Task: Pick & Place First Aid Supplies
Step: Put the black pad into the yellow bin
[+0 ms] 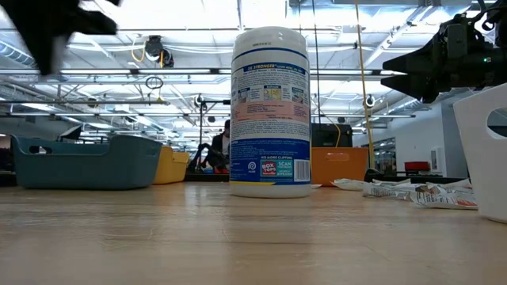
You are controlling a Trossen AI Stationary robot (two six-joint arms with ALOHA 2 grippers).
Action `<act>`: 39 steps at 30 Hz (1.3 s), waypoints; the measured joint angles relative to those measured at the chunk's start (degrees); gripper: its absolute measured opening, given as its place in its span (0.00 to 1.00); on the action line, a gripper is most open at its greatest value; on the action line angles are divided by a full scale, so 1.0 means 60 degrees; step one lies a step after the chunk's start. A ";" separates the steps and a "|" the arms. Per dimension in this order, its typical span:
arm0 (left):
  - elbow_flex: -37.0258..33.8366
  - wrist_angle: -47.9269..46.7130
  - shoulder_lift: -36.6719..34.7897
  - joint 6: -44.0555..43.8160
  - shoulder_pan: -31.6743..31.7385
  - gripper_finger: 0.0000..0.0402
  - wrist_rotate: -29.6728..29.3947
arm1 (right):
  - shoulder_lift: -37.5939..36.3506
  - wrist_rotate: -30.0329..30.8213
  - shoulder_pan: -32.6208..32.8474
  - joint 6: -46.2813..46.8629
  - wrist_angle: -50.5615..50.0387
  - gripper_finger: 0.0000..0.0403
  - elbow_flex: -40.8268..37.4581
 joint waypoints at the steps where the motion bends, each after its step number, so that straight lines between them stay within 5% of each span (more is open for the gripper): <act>1: 0.0000 -0.0017 -0.0106 0.0468 0.0442 0.02 -0.0007 | 0.0004 -0.0003 0.0000 0.0000 0.0000 0.81 0.0000; 21: 0.0000 0.1796 -0.0355 0.8710 0.9860 0.01 0.0075 | 0.0004 -0.0004 0.0001 0.0002 0.0000 0.81 0.0000; 27: 0.0351 0.2186 0.0397 0.9501 1.1208 0.01 -0.0104 | 0.0000 -0.0004 0.0000 0.0000 0.0000 0.81 0.0000; 39: 0.1024 0.4071 0.3118 0.9272 1.1910 0.01 -0.0074 | 0.0000 -0.0001 0.0000 0.0003 0.0000 0.81 0.0000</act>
